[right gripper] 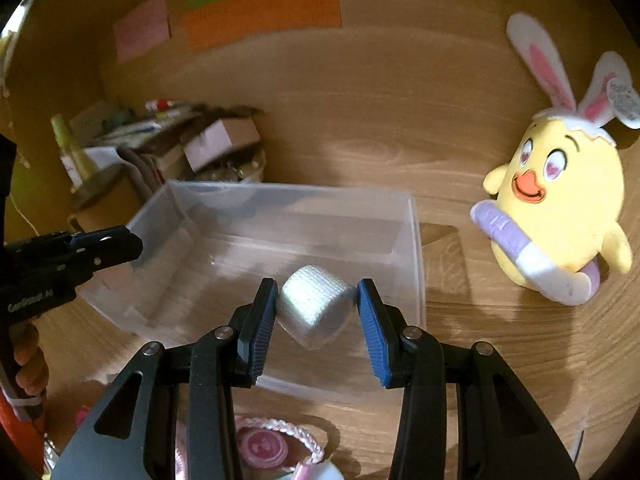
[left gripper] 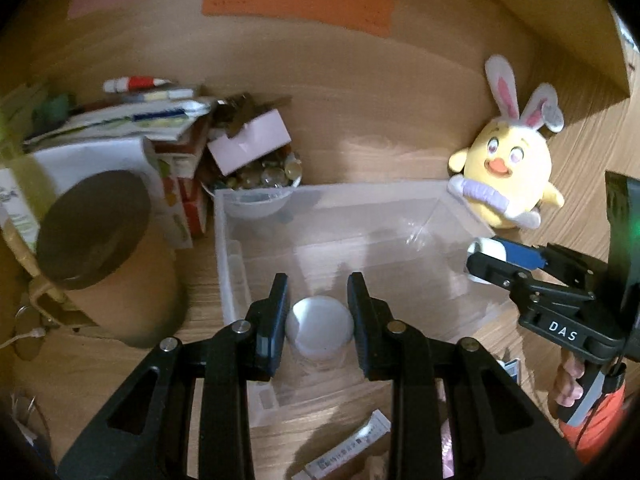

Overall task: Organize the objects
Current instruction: 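Grasp the white pill bottle with the left tool while the right tool grasps the tape roll, then open both tools to release the items in the clear box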

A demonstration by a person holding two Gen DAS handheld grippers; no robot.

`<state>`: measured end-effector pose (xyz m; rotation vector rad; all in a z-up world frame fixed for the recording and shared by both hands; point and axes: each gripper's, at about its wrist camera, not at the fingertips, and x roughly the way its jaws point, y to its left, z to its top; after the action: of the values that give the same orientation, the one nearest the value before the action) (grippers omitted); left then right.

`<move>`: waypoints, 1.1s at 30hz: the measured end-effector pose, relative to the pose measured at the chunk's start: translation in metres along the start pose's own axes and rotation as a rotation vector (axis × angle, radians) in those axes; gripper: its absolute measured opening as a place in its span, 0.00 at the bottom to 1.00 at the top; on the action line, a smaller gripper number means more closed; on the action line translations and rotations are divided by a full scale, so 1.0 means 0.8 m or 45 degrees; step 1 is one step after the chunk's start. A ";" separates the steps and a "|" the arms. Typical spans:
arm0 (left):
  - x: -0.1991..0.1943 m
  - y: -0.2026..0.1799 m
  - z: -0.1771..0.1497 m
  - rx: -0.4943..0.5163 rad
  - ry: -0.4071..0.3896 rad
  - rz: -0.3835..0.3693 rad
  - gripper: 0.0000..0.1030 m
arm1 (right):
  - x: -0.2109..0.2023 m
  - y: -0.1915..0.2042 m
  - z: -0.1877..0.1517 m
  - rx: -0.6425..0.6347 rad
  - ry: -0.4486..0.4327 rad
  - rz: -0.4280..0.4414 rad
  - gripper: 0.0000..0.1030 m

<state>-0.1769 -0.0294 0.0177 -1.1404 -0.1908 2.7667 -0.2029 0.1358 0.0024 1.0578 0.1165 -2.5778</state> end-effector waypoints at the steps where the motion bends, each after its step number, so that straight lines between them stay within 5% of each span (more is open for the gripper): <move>1: 0.005 -0.001 -0.001 0.006 0.013 0.001 0.28 | 0.003 0.000 0.000 -0.004 0.009 0.000 0.37; 10: 0.013 -0.005 -0.007 0.032 0.062 -0.002 0.30 | 0.024 0.010 -0.008 -0.053 0.086 -0.004 0.37; 23: -0.059 -0.024 -0.027 0.105 -0.095 0.076 0.86 | -0.050 0.010 -0.012 -0.061 -0.061 -0.049 0.64; 33: -0.088 -0.018 -0.084 0.146 -0.054 0.107 0.92 | -0.098 -0.011 -0.065 0.029 -0.092 -0.058 0.73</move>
<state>-0.0788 -0.0233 0.0214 -1.0864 0.0119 2.8346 -0.1196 0.1776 0.0188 0.9793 0.0948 -2.6610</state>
